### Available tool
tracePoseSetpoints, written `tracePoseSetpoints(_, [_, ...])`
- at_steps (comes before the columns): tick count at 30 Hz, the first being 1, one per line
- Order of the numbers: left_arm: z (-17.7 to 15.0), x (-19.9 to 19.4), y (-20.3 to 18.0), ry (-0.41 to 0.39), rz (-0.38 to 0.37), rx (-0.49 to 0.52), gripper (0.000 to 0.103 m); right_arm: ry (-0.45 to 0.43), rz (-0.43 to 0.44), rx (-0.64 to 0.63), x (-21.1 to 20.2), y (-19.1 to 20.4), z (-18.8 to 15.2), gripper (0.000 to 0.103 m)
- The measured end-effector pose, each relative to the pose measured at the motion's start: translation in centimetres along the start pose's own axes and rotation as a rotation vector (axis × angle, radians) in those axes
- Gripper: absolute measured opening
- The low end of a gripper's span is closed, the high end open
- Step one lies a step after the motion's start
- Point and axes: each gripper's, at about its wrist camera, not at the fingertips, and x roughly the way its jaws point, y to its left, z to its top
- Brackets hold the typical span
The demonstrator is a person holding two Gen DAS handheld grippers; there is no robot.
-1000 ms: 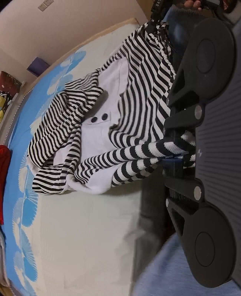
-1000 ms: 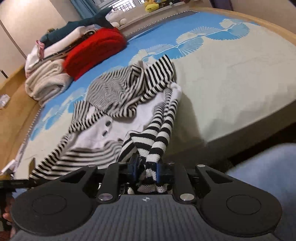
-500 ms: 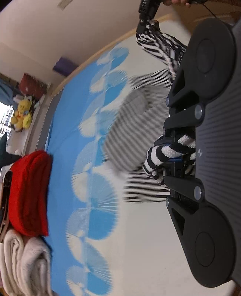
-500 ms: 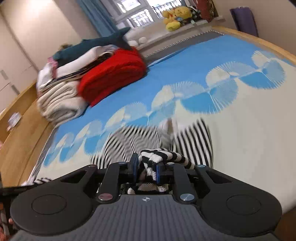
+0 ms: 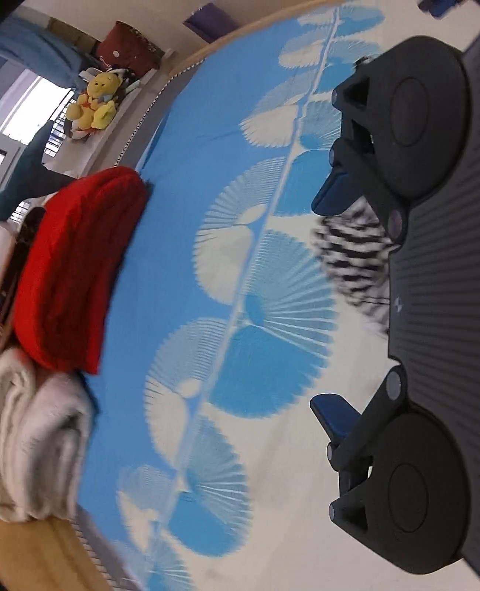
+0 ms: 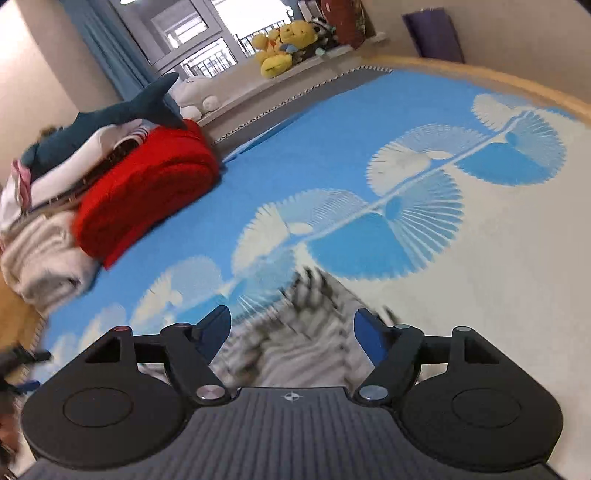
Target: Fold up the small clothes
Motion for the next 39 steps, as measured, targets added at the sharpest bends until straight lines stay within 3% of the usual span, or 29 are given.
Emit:
tracePoseSetpoints(3, [-4.6, -2.3, 1.1, 0.004, 0.017, 0.063, 0.103, -0.044, -0.038, -0.043, -2.2, -1.7, -3.7, 0.075])
tracePoseSetpoints(6, [-9.8, -3.4, 2.3, 0.017, 0.027, 0.104, 0.103, -0.034, -0.085, -0.075, -3.4, -3.3, -6.8, 0.075])
tracePoseSetpoints(11, [-16.8, -3.1, 3.8, 0.072, 0.020, 0.139, 0.103, 0.010, -0.110, -0.111, -4.5, -4.6, -8.9, 0.074])
tracePoseSetpoints(16, [-18.7, -1.8, 3.1, 0.133, -0.017, 0.220, 0.103, 0.023, -0.153, -0.107, -5.7, -6.1, -9.5, 0.068])
tracePoseSetpoints(20, [-19.6, -1.0, 2.5, 0.135, -0.027, 0.264, 0.103, 0.074, -0.144, -0.138, -5.5, -6.5, -10.3, 0.050])
tracePoseSetpoints(25, [-19.8, -0.1, 1.8, 0.137, -0.049, 0.271, 0.103, 0.094, -0.127, -0.222, -3.9, -5.2, -11.3, 0.051])
tracePoseSetpoints(29, [-19.9, 0.5, 0.8, 0.119, -0.052, 0.295, 0.101, 0.103, -0.171, -0.295, -1.5, -4.2, -11.6, 0.055])
tracePoseSetpoints(30, [-20.0, 0.4, 0.5, 0.098, -0.050, 0.302, 0.084, 0.114, -0.180, -0.324, -1.0, -3.9, -11.7, 0.046])
tracePoseSetpoints(31, [-20.0, 0.1, 0.3, 0.089, -0.079, 0.321, 0.042, 0.112, -0.187, -0.347, -0.8, -3.7, -11.8, 0.017])
tracePoseSetpoints(35, [-19.5, -1.1, 0.0, 0.055, -0.120, 0.342, 0.028, 0.088, -0.143, -0.343, -1.5, -3.6, -11.3, 0.013])
tracePoseSetpoints(39, [-18.6, -2.6, 2.1, 0.049, -0.165, 0.272, 0.020, -0.024, -0.137, -0.323, -4.4, -4.0, -10.4, 0.011])
